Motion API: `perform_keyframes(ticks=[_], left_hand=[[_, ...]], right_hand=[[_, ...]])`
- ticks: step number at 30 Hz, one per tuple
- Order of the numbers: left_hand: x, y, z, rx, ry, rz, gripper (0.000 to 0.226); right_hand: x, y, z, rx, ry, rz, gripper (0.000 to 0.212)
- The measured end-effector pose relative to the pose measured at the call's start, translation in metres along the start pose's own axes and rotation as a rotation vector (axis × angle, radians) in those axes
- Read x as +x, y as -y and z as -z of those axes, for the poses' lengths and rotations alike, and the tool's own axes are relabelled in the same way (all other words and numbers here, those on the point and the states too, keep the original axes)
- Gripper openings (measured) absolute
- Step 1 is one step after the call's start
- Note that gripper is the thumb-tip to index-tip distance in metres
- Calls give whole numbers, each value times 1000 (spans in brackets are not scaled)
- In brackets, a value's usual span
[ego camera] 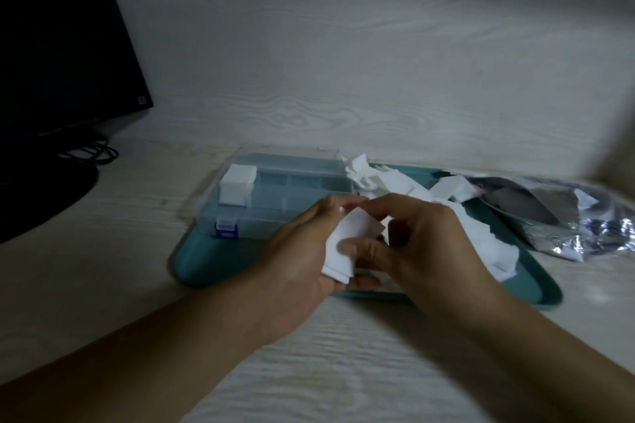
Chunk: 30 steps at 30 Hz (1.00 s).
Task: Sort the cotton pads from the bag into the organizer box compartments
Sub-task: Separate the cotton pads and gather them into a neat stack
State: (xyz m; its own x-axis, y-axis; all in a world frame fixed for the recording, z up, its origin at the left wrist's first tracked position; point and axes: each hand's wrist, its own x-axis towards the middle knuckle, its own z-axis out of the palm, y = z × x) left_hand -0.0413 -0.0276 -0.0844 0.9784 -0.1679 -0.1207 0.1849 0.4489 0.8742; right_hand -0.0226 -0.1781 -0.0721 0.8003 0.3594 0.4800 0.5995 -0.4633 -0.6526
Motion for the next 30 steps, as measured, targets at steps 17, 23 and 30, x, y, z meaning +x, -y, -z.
perform_keyframes(ticks=[17, 23, 30], left_hand=[[2, -4, 2, -66, -19, -57, 38], [1, -5, 5, -47, -1, -44, 36], [0, -7, 2, -154, 47, -42, 41]], right_hand=[[-9, 2, -7, -95, 131, 161, 69], [-9, 4, -5, 79, 121, 122, 76], [-5, -2, -1, 95, 147, 71, 73]])
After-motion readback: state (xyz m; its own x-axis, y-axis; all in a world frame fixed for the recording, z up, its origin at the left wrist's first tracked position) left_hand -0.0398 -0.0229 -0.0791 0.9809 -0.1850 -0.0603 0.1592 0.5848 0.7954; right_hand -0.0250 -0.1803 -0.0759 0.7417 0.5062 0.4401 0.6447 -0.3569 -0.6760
